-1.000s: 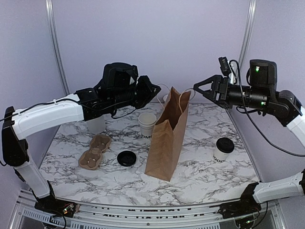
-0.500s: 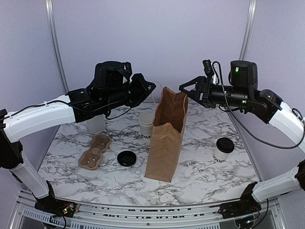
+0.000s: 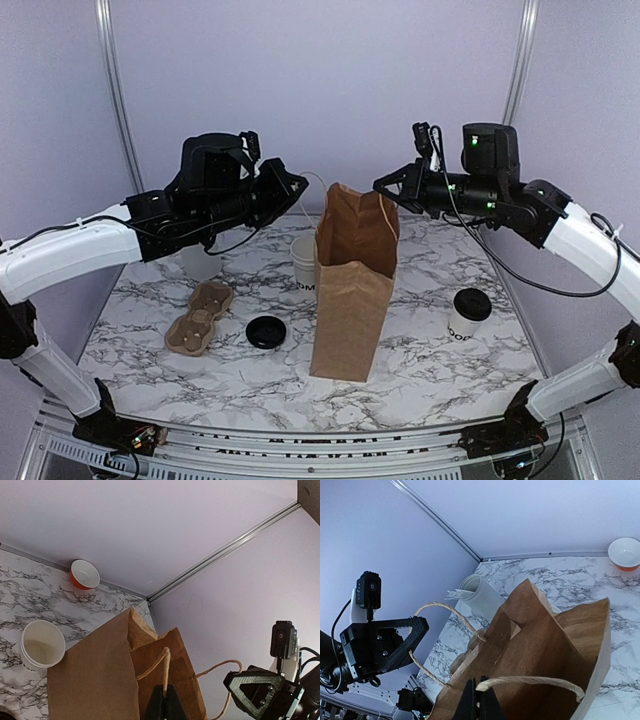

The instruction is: Pack the takeout coffee

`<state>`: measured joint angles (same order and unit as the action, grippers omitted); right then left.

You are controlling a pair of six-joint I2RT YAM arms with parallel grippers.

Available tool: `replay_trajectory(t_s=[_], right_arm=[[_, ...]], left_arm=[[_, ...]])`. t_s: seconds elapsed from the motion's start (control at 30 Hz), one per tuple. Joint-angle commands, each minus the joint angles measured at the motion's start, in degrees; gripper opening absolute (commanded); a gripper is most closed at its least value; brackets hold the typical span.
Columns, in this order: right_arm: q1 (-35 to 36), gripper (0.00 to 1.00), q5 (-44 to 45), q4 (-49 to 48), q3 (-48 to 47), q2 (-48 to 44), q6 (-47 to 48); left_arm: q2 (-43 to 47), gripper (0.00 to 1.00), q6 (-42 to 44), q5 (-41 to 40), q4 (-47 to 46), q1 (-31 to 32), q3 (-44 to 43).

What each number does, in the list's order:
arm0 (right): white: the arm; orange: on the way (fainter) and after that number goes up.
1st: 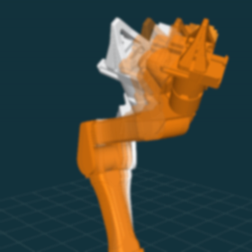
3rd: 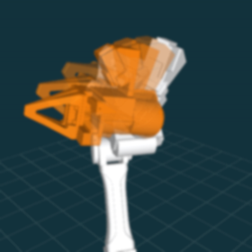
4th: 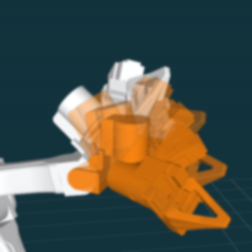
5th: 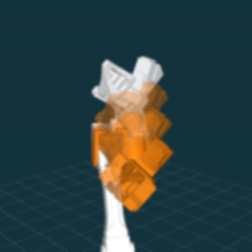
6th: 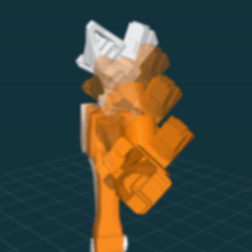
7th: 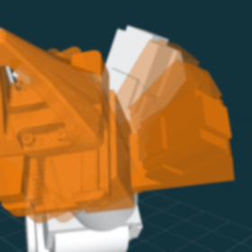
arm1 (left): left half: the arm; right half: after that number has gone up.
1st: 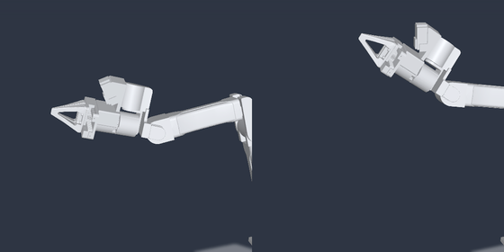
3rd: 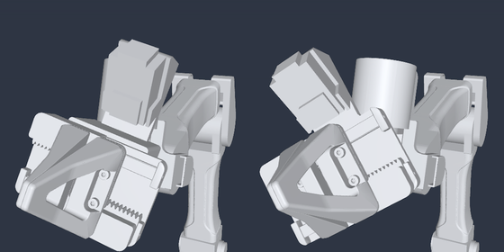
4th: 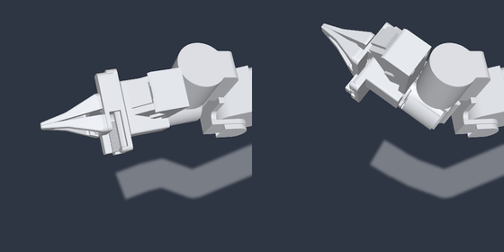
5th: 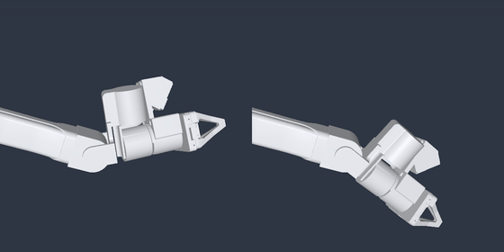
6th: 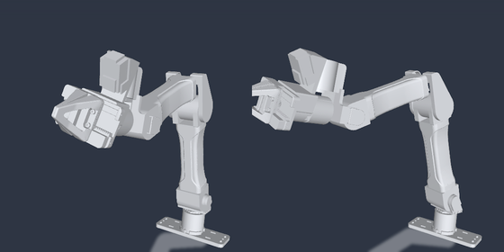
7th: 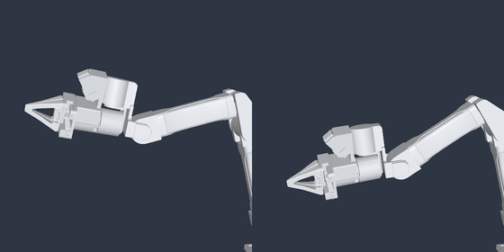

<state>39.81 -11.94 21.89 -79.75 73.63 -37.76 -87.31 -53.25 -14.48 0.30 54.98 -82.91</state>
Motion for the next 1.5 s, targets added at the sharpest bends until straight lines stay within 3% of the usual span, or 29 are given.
replay_trajectory(t_s=[0.0, 0.13, 0.37, 0.6, 0.8, 1.0, 1.13, 1.47], right_arm=[[-1.35, 0.0, 3.47, 3.61, -6.27, -0.92, 4.06], [-5.03, 0.0, 5.99, 9.03, -9.71, -2.48, 6.9], [-15.23, 0.0, -0.72, 12.31, -11.55, -3.57, 10.7], [-15.76, 0.0, -2.72, 13.55, -13.33, -2.13, 12.93], [-14.43, 0.0, -12.56, 11.91, -16.06, 0.97, 12.5], [-7.47, 0.0, -10.82, 11.43, -18.99, 5.8, 12.97], [-4.84, 0.0, -10.64, 9.73, -18.46, 8.46, 12.06], [-2.82, 0.0, -11.29, 5.77, -17.71, 11.12, 10.06]], left_arm=[[3.46, 0.0, 1.85, -0.69, 1.34, -1.71, 2.15], [6.43, 0.0, 2.02, -1.92, 3.26, -3.8, 5.57], [9.16, 0.0, 1.08, -0.58, 5.85, -8.92, 11.93], [8.7, 0.0, 1.98, -0.38, 8.13, -10.9, 12.83], [6.27, 0.0, 2.64, 9.15, 5.24, -10.41, 11.33], [5.98, 0.18, 3.5, 15.4, 0.07, -9.64, 11.36], [6.39, 0.23, 3.57, 17.5, -1.68, -9.63, 11.55], [11.25, 0.38, 8.01, 14.17, 2.97, -9.78, 11.5]])
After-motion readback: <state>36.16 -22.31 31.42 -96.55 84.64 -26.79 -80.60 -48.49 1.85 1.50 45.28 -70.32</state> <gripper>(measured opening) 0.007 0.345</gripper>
